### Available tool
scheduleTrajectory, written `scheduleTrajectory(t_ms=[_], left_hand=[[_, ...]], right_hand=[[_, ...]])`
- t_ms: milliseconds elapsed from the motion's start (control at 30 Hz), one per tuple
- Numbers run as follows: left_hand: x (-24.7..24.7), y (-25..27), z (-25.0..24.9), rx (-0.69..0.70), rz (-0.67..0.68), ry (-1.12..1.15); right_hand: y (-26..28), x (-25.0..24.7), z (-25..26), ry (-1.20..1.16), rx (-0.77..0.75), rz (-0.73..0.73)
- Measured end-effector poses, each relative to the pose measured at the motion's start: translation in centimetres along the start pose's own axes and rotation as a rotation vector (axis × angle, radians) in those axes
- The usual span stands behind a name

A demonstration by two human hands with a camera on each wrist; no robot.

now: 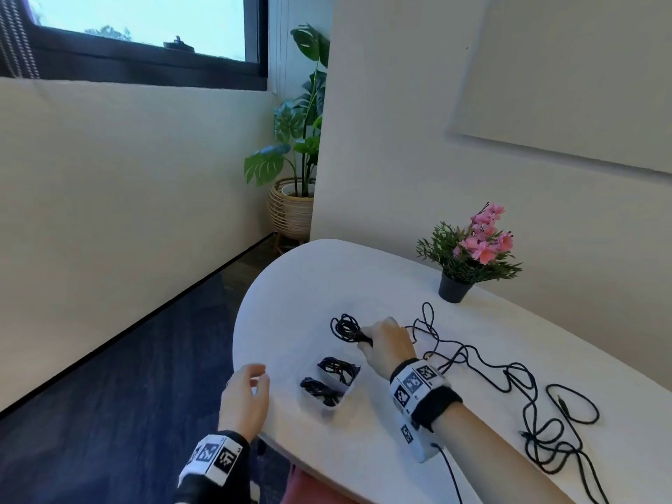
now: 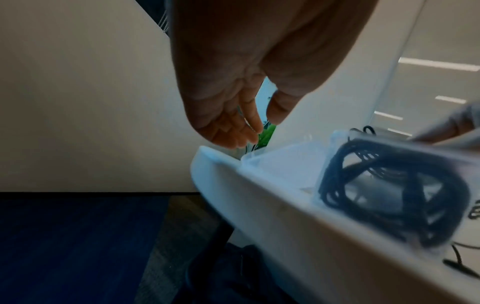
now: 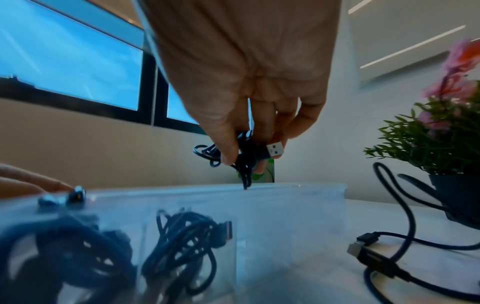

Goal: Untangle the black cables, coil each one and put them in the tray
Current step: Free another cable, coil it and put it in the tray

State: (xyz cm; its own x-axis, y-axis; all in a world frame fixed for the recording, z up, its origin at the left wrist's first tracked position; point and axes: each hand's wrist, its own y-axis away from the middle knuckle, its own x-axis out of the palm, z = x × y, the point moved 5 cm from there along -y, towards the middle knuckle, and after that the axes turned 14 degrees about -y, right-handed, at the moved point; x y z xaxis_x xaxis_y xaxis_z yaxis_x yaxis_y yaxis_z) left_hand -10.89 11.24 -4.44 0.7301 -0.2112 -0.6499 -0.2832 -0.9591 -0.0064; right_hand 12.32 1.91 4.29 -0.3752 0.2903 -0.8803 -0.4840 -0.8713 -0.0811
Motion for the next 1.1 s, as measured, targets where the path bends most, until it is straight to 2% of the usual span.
scheduleTrajectory(t_ms=[100, 233, 333, 467, 633, 967, 1033, 1100], left_hand=[[1.1, 0.3, 0.7, 0.043, 0.032, -0.065], [1.2, 0.5, 0.6, 0.065, 0.004, -0.029], [1.3, 0.4, 0.7, 0.049, -0.015, -0.009], [1.4, 0.1, 1.2, -0.014, -0.026, 0.025], [1.3, 0.0, 1.6, -0.049, -0.021, 0.053], [0.4, -0.5, 0.2, 0.013, 0.033, 0.021], [0.4, -0.4, 0.7, 0.0, 0.06, -0.001], [0.5, -0.3, 1.2, -0.001, 0.073, -0.022]], right_hand=[[-0.7, 1.4, 0.2, 0.17, 0.059, 0.069], [-1.2, 2.3, 1.0, 0.427, -0.029, 0.144], [-1.5, 2.3, 1.9, 0.523, -0.03, 0.223], [-1.6, 2.0, 2.6, 0.396, 0.1, 0.415], [-2.1, 3.0, 1.8, 0.215, 0.133, 0.359], [-2.1, 2.3, 2.9, 0.403, 0.146, 0.504], [-2.3, 2.6, 3.3, 0.365, 0.171, 0.509], [-2.7, 2.7, 3.5, 0.271, 0.205, 0.448]])
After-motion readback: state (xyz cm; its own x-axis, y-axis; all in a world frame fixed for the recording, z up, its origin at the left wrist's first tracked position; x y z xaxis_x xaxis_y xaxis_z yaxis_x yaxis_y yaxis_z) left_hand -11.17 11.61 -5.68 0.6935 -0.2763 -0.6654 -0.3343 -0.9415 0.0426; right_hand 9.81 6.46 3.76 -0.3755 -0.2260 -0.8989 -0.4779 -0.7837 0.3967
